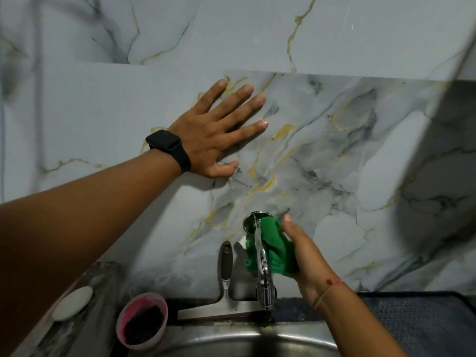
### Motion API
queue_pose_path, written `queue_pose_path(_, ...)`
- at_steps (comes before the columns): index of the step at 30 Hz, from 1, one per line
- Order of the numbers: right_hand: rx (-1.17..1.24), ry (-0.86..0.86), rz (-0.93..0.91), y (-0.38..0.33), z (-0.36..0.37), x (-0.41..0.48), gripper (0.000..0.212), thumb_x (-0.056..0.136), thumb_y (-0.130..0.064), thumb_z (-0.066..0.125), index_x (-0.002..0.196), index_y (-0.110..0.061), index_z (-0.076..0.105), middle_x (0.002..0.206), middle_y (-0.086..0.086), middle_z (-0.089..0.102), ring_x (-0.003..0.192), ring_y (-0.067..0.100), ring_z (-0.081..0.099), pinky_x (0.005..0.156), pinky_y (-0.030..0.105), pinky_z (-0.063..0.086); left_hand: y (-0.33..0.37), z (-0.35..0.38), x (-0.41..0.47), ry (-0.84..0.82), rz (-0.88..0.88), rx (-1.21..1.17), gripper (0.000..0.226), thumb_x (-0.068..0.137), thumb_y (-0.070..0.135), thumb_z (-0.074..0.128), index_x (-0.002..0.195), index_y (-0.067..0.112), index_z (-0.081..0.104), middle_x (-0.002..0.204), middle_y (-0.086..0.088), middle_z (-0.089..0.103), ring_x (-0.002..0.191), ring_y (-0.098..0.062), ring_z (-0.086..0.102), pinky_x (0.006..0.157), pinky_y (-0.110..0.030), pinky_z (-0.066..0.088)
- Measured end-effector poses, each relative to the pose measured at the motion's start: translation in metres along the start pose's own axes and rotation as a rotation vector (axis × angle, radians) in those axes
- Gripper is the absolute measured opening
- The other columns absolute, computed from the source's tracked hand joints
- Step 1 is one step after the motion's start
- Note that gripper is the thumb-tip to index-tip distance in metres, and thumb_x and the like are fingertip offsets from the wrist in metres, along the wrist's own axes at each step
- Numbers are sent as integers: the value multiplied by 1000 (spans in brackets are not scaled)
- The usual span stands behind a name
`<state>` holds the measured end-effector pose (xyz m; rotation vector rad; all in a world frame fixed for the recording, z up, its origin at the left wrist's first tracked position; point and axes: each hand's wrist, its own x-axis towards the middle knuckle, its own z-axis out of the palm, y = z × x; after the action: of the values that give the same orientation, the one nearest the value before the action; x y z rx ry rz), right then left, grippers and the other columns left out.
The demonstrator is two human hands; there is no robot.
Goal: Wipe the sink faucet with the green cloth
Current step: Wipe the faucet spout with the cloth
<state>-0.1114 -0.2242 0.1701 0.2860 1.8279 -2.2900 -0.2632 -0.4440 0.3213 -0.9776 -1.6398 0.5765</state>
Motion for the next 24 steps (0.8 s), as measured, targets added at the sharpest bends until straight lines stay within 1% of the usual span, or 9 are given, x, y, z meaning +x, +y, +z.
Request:
queue_pose_path(3,390,-187,281,12,4,22,50,95,-43,50,115,-2,71,120,24,69,111,39,67,102,52,50,1,0,0,13,1,12,88,86,62,43,161,21,25,167,-18,24,155,-40,20,123,-64,12)
queue_pose_path(9,389,-114,279,13,22,45,39,76,-34,70,104,-7,77,102,15,78,84,26,77,68,34,62,0,0,2,24,7,29,85,88,64,37,160,20,29,165,-20,29,153,-42,25,122,-63,11)
queue_pose_path(11,143,8,153,16,24,40,45,79,-27,72,117,-3,64,104,19,75,86,32,75,67,38,62,1,-1,1,14,6,24,85,88,65,36,160,19,30,164,-20,29,152,-43,26,121,-64,12)
queue_pose_path(13,-364,275,-107,20,27,28,46,81,-27,71,114,-13,41,104,15,66,85,30,67,73,44,58,2,-2,1,4,2,24,84,88,63,38,160,19,29,165,-20,29,153,-42,25,121,-64,13)
queue_pose_path(14,-659,371,-244,22,30,20,44,82,-30,69,109,-20,35,102,10,62,80,26,63,69,42,55,2,-2,0,0,-1,25,85,87,62,39,160,20,29,165,-19,28,153,-42,25,122,-64,12)
queue_pose_path(17,-1291,508,-508,21,46,-4,40,84,-25,65,110,-26,35,109,7,51,87,25,55,63,37,51,2,-4,1,-8,-6,32,87,86,62,42,161,20,26,166,-18,26,154,-42,22,122,-64,11)
queue_pose_path(20,-1546,486,-569,24,57,-22,36,85,-10,56,114,-25,41,126,15,46,107,30,49,80,40,51,2,-5,1,-14,-4,33,87,86,62,41,161,20,26,166,-18,25,154,-41,22,123,-63,10)
queue_pose_path(22,-1547,477,-591,28,57,-31,33,85,-8,52,113,-24,46,137,19,43,113,33,48,84,42,51,2,-4,1,-11,-3,34,86,87,62,40,161,20,26,167,-18,25,154,-41,22,124,-61,7)
queue_pose_path(24,-1414,477,-592,36,53,-38,28,84,-11,58,107,-25,48,137,15,44,111,30,50,82,38,52,2,-4,1,-7,-3,31,86,87,62,40,161,21,25,167,-18,25,154,-40,22,125,-60,4)
